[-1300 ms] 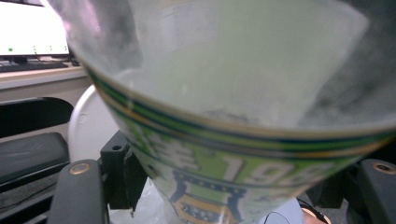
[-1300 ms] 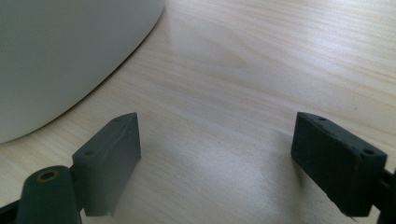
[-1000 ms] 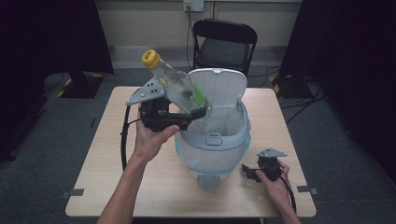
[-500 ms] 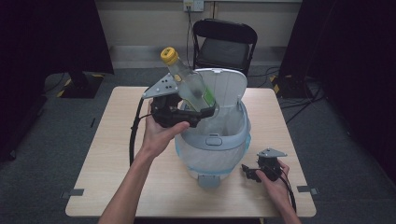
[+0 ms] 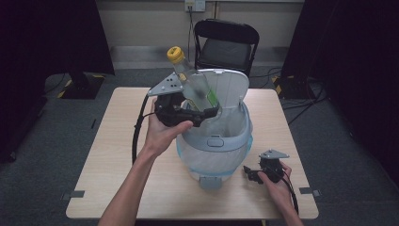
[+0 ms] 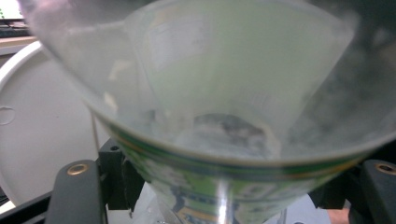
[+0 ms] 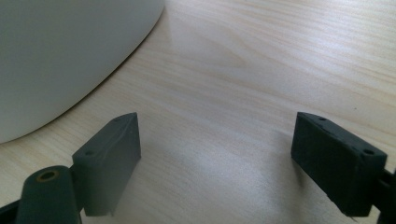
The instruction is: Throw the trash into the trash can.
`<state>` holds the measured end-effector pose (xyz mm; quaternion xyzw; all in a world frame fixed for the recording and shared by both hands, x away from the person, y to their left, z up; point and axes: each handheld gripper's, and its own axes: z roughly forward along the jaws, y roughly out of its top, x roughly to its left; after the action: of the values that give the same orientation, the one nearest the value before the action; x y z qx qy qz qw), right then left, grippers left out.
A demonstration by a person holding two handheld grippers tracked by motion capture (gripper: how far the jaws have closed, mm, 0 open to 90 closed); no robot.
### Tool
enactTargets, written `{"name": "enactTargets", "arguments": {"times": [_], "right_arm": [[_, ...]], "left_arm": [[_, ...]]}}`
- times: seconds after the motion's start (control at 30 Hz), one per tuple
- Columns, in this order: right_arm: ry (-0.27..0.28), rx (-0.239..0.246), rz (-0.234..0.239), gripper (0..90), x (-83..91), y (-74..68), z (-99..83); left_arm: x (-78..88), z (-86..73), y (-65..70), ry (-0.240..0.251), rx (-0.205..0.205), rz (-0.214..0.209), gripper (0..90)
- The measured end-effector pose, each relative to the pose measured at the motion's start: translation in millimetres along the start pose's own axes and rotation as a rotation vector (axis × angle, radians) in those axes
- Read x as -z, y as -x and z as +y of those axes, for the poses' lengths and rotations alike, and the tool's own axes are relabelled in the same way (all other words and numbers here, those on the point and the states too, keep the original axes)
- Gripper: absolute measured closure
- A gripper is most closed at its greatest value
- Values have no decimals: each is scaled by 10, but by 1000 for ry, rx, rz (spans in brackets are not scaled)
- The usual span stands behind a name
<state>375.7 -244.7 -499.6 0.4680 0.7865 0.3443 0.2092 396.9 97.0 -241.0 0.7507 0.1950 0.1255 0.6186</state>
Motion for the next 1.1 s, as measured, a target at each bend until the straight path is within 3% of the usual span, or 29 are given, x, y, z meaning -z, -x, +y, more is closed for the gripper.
{"name": "enactTargets", "arguments": {"times": [0.2,0.3,0.47,0.8,1.1], "right_arm": [[0,0,0,146,0,0,0],[-1,0,0,146,0,0,0],[-1,-1,0,146,0,-1,0],[-2,-1,-1,137,-3,-8,1],[-1,-1,0,137,-3,-7,1]], "left_arm": [[-4,-13,-22,-3,18,12,254],[59,2,-41,71,23,-3,258],[123,43,-11,89,25,-9,323],[245,13,-70,87,22,12,316],[346,-70,-177,87,45,38,335]]}}
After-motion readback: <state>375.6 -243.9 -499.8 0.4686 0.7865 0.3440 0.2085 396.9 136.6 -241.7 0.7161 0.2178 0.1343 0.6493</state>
